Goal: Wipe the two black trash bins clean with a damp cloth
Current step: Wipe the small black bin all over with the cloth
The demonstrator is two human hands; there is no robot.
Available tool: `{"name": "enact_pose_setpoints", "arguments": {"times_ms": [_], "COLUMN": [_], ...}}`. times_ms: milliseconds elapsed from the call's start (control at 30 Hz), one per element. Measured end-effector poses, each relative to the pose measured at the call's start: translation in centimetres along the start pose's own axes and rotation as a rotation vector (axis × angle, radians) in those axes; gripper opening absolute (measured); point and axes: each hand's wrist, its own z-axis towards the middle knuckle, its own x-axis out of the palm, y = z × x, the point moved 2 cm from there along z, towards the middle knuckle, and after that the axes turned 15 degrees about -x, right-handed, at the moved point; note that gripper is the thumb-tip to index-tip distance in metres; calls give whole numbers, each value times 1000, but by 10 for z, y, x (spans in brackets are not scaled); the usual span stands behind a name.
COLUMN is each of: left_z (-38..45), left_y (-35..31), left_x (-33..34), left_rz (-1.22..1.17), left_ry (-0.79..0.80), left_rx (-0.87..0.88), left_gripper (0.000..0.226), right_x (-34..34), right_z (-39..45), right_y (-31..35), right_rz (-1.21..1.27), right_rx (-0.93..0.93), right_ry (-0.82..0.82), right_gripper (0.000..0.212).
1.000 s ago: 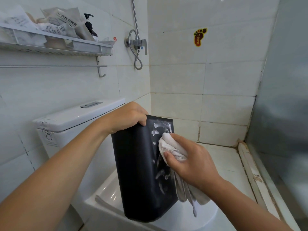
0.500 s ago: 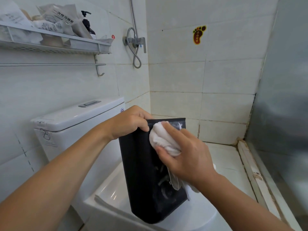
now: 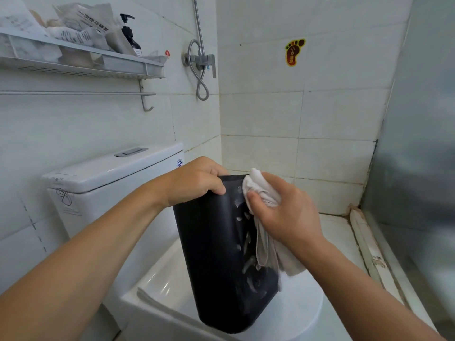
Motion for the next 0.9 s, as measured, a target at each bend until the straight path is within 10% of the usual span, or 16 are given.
{"name": "enact_pose_setpoints", "arguments": {"times_ms": [900], "left_z": [-3], "left_y": [-1], "left_x": [4], "left_rz": [33], "left_ry": [-5], "left_rx": [70], "left_gripper": [29], "right_x": [5], "right_z": [-21], "right_y": [23], "right_rz": [131], "right_rx": [-108], "right_ry": [-67], "right_gripper": [50]}}
